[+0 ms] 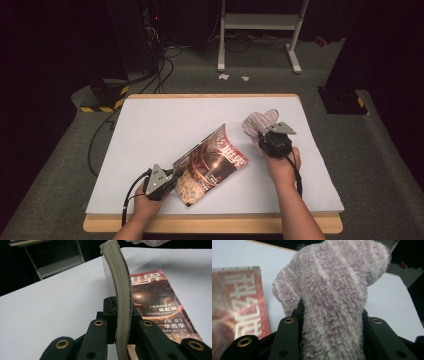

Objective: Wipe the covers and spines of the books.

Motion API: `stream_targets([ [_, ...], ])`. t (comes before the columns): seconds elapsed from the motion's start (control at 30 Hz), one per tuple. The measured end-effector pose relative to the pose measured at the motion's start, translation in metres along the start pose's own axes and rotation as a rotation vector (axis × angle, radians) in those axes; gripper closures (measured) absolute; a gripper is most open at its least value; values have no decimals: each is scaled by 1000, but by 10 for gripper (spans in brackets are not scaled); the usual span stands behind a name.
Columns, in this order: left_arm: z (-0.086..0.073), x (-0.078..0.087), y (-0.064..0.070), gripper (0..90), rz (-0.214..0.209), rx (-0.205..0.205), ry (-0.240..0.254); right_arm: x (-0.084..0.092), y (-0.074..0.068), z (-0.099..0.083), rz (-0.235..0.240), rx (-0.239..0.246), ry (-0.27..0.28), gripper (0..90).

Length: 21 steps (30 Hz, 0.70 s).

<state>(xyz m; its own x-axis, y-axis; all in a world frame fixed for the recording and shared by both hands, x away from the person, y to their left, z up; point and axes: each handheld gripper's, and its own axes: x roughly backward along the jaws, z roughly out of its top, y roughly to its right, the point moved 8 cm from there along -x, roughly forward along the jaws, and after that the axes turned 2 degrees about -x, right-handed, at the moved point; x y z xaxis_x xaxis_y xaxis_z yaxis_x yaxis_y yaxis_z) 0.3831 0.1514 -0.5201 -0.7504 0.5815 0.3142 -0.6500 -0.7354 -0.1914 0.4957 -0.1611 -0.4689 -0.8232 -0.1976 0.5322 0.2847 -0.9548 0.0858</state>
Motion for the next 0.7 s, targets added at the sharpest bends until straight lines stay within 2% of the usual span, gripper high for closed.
stream_targets([
  [0.13,0,0,-1,827,-6,10,1,23,8,-26,19,-25,-5,614],
  [0.2,0,-1,-3,828,-15,33,3,31,12,-41,14,-27,-14,612],
  [0.3,0,-1,-3,827,-19,42,4,38,19,-64,4,-36,-34,612],
  [0.37,0,-1,-3,827,-25,51,6,38,25,-78,-4,-43,-54,612],
  [0.47,-1,-1,-4,827,-32,66,2,36,30,-96,20,-68,-95,604],
  [0.57,-1,-1,-4,827,-27,74,-4,27,31,-113,43,-46,-163,572],
  [0.7,-2,-2,-4,828,-11,90,-28,26,32,-116,57,-60,-143,548],
])
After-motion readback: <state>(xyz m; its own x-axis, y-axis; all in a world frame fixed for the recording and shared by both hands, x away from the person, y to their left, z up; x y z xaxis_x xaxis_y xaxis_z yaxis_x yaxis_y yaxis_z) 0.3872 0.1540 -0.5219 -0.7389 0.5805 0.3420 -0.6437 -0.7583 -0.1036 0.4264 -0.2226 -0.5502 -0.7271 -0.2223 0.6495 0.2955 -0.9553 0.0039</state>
